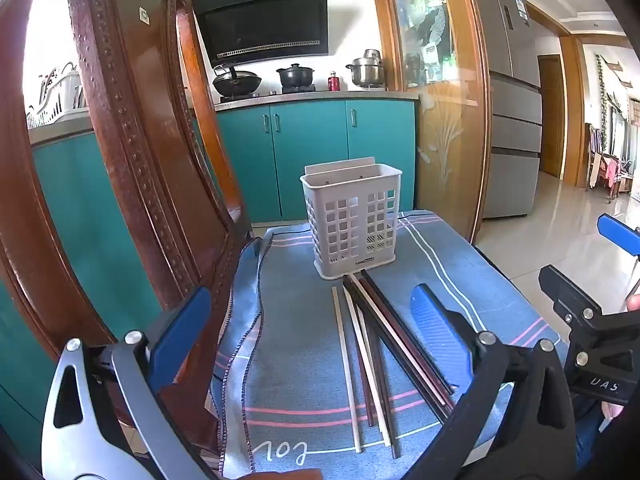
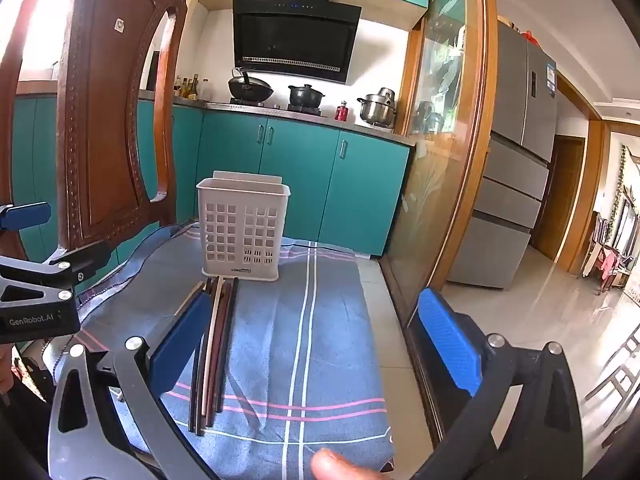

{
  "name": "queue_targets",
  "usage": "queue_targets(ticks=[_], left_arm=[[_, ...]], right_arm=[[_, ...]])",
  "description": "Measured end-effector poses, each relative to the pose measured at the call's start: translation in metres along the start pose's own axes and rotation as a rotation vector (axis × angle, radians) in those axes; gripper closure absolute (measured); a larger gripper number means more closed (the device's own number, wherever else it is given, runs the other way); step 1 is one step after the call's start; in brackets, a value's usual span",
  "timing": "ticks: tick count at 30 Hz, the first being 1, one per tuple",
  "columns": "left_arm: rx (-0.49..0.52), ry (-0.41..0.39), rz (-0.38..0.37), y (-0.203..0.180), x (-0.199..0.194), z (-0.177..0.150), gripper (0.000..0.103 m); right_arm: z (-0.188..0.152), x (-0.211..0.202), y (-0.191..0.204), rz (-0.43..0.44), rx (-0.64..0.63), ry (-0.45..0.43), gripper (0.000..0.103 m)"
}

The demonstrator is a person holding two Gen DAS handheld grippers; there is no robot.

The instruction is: Organize utensils

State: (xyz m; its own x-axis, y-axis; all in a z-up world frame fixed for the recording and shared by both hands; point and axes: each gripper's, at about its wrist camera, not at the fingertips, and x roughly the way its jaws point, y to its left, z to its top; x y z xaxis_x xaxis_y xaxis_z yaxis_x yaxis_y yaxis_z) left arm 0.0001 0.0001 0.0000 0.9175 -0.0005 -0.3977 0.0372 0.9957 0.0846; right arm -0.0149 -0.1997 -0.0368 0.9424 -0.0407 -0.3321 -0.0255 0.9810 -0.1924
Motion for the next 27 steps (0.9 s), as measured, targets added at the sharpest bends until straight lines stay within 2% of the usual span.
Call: queue_targets(ticks=[27], left_arm=[[-0.005,-0.002,-0.002,0.0001,0.0,0.0,0.004]], right_arm=[[-0.0004,-0.004,-0.0055,0.003,0.005,-0.02,0.003]])
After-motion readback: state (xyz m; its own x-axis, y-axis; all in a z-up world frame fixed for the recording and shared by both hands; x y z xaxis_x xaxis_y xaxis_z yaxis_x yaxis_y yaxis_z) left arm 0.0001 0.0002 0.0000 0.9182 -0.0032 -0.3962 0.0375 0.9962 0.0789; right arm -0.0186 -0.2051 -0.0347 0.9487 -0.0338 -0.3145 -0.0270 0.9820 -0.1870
